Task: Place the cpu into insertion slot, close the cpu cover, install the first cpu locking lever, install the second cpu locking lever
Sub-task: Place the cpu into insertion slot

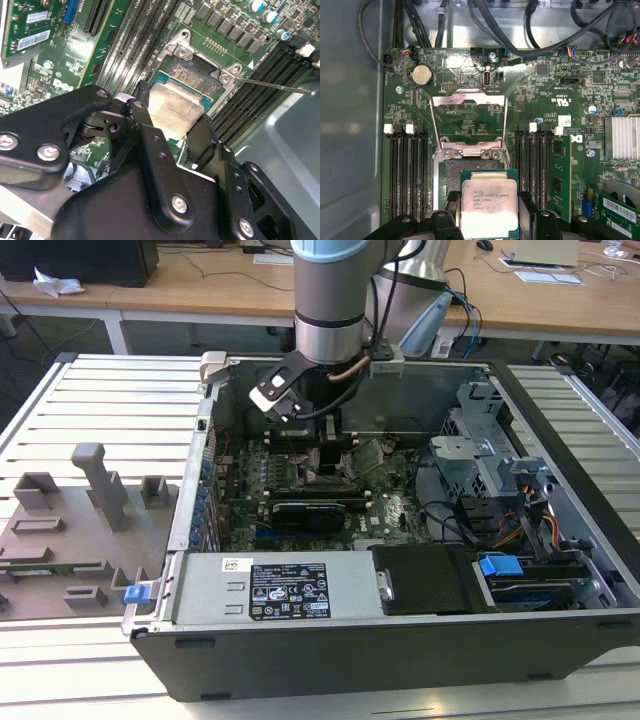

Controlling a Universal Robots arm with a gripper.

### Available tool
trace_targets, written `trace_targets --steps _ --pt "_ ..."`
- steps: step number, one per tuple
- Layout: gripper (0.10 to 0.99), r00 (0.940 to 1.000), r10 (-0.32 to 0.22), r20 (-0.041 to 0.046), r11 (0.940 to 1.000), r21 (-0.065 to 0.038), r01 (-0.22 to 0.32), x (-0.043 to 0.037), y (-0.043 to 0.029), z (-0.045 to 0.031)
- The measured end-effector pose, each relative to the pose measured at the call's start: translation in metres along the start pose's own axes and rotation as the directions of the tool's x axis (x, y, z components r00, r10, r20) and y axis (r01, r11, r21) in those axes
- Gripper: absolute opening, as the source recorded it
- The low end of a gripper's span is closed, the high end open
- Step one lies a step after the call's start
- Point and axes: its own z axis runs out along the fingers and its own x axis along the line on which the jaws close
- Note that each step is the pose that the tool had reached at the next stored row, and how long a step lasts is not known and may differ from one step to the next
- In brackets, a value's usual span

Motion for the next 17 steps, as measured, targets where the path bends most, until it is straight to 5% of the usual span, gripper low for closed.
trace_targets --steps 7,10,13,17 --pt "0.545 1.0000 0.000 0.0001 1.0000 0.000 0.000 0.0043 -0.0007 0.0076" --pt "0.545 1.0000 0.000 -0.0003 1.0000 0.000 0.000 0.0144 -0.0009 0.0093" --pt "0.545 1.0000 0.000 0.0000 1.0000 0.000 0.000 0.0140 -0.0016 0.0190" --pt "0.545 1.0000 0.000 0.0000 1.0000 0.000 0.000 0.0112 -0.0017 0.0218"
